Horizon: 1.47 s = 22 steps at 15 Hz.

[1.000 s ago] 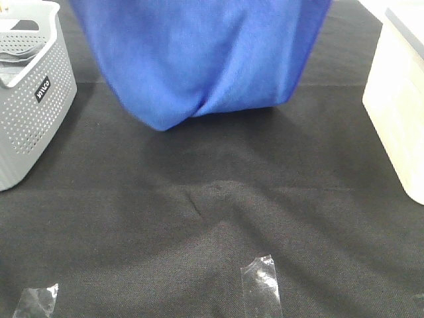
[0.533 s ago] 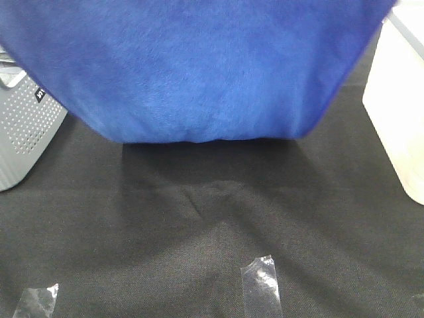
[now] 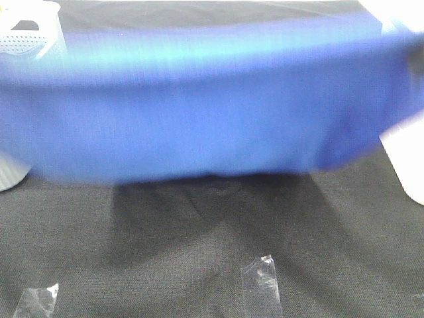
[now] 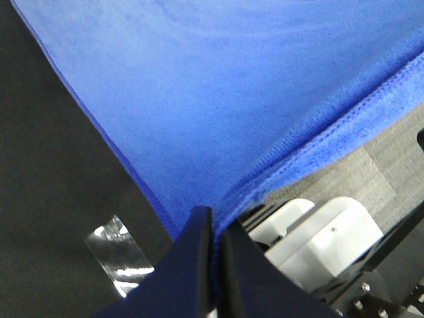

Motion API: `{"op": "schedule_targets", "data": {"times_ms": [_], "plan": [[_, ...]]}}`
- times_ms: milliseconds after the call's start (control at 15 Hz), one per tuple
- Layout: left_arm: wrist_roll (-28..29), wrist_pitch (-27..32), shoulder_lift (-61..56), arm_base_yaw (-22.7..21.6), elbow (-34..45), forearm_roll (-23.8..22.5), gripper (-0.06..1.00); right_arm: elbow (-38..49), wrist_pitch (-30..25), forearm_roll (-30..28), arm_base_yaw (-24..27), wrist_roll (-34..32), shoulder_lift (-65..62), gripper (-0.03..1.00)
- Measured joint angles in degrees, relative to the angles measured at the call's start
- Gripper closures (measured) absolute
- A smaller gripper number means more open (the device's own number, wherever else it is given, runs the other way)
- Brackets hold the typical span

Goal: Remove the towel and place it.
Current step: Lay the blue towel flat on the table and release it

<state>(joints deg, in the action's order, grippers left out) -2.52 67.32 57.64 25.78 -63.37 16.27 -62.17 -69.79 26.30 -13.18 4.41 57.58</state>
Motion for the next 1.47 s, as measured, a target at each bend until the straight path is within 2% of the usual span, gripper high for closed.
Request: {"op": "schedule_targets", "data": {"times_ms": [267, 467, 667, 800, 1000, 1467], "plan": [[0.00, -0.11, -0.69, -0.06, 7.91, 5.44, 0.94, 7.45, 0.11, 0.06, 0.06, -1.32, -2.69, 0.97], [2.12, 0.11, -4.24, -0.17, 16.33, 9.85, 0.94, 14.50, 0.11, 3.27, 0.11, -1.55, -6.36, 0.97], [3.04, 0.17, -3.50, -0.17, 21.54, 12.20, 0.94, 20.51, 0.11, 3.90, 0.17, -1.55, -6.13, 0.97], [3.04, 0.17, 0.34, -0.17, 22.35, 12.49, 0.94, 24.47, 0.06, 3.90, 0.17, -1.38, -3.38, 0.97], [2.86, 0.11, 8.42, -0.17, 22.35, 13.24, 0.94, 25.67, 0.29, 1.89, 0.17, -0.52, 3.32, 0.97], [-3.32, -0.86, 24.18, -0.17, 22.35, 16.44, 0.94, 26.30, 0.46, -0.80, 0.17, 5.21, 18.85, 0.97]]}}
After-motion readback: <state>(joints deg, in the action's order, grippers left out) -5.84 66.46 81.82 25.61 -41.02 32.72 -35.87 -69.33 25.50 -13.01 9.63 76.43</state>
